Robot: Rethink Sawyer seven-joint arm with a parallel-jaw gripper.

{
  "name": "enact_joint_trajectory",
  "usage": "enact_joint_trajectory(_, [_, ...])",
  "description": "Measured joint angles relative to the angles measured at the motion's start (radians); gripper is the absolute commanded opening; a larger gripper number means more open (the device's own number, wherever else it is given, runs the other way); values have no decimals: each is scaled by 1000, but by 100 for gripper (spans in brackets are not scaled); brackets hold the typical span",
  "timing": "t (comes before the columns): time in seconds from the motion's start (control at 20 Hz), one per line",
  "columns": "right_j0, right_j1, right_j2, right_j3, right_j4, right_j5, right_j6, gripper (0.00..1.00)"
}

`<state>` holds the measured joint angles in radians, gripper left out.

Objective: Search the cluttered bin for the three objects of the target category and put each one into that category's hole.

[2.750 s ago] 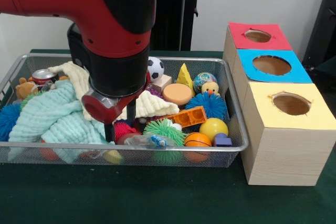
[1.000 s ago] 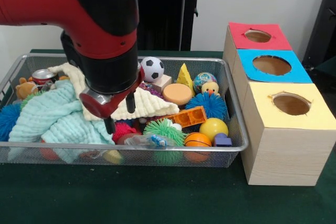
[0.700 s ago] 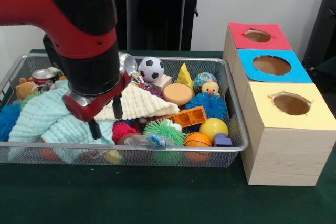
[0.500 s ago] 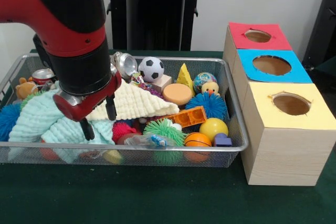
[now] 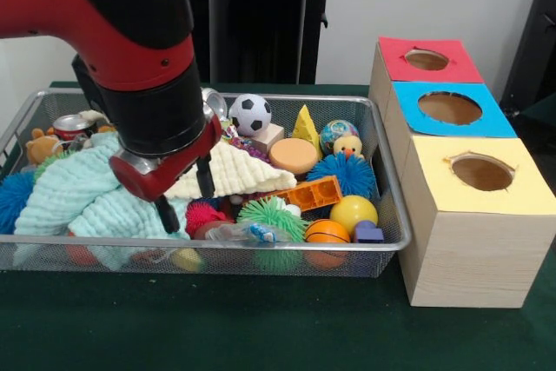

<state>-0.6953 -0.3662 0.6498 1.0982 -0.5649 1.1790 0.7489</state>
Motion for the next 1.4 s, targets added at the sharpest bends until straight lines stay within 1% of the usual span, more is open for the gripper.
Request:
enact_joint_trajectory(0.7, [52, 10, 11, 0, 38, 0, 0, 100])
enact_joint_trajectory(1.4, [57, 27, 11, 0, 39, 0, 0, 100])
